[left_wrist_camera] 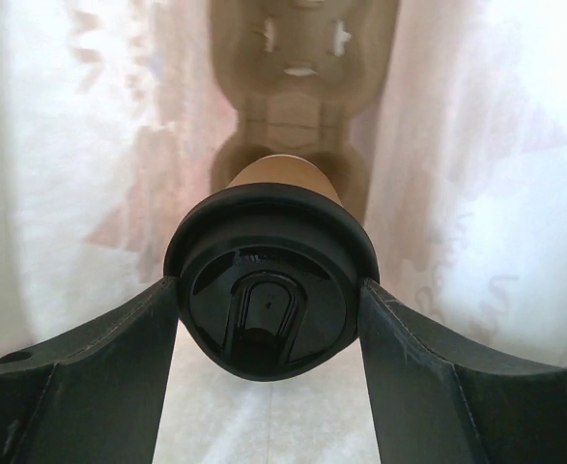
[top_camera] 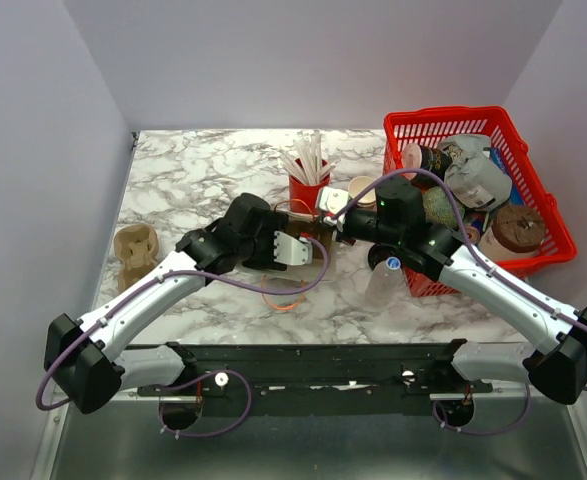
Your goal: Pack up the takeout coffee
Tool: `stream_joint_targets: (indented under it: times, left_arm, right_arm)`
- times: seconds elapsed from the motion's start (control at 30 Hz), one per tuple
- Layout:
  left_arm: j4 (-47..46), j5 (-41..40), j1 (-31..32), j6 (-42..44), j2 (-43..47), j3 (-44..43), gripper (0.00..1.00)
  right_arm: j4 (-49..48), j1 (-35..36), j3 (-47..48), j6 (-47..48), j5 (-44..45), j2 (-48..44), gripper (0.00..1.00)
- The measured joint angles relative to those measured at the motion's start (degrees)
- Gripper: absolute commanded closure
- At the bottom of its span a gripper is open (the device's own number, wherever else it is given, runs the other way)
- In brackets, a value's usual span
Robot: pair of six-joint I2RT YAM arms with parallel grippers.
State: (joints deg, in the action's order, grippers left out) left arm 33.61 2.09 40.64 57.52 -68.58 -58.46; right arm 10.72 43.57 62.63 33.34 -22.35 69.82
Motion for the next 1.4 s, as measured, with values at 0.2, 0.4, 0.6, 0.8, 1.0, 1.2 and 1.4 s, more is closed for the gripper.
stream_joint_targets:
  times: [0.2, 0.4, 0.6, 0.8, 1.0, 1.2, 1.4]
  left_arm:
    - [-0.9, 0.1, 0.0, -1.4, 0.3, 0.0, 1.00]
    - [-0.9, 0.0, 0.0, -1.9, -2.1, -0.1, 1.00]
    - [-1.2, -0.5, 0.0, -1.3, -4.2, -0.4, 1.00]
    - [-2.0, -2.2, 0.0, -0.8, -4.4, -0.4, 1.00]
    - [-1.0, -3.3, 0.0, -0.8, -4.4, -1.7, 1.00]
    - [1.0, -3.3, 0.0, -0.5, -4.3, -4.3, 1.00]
    - [2.7, -3.3, 0.0, 0.9, -4.1, -4.7, 1.00]
  right_arm:
    - [0.0, 0.0, 0.3, -0.6, -0.6, 0.5, 1.00]
    - [0.1, -0.1, 0.5, -0.5, -0.9, 0.8, 1.00]
    - [0.1, -0.2, 0.6, -0.5, -1.1, 1.2, 1.00]
    - [0.2, -1.0, 1.0, -0.3, -2.5, 1.6, 1.00]
    - [2.5, -2.3, 3.7, -0.3, -5.1, 3.1, 1.00]
    - [5.1, -3.3, 6.7, 1.0, -8.2, 4.8, 1.00]
    - [7.2, -3.8, 7.5, 2.3, -11.0, 5.3, 1.00]
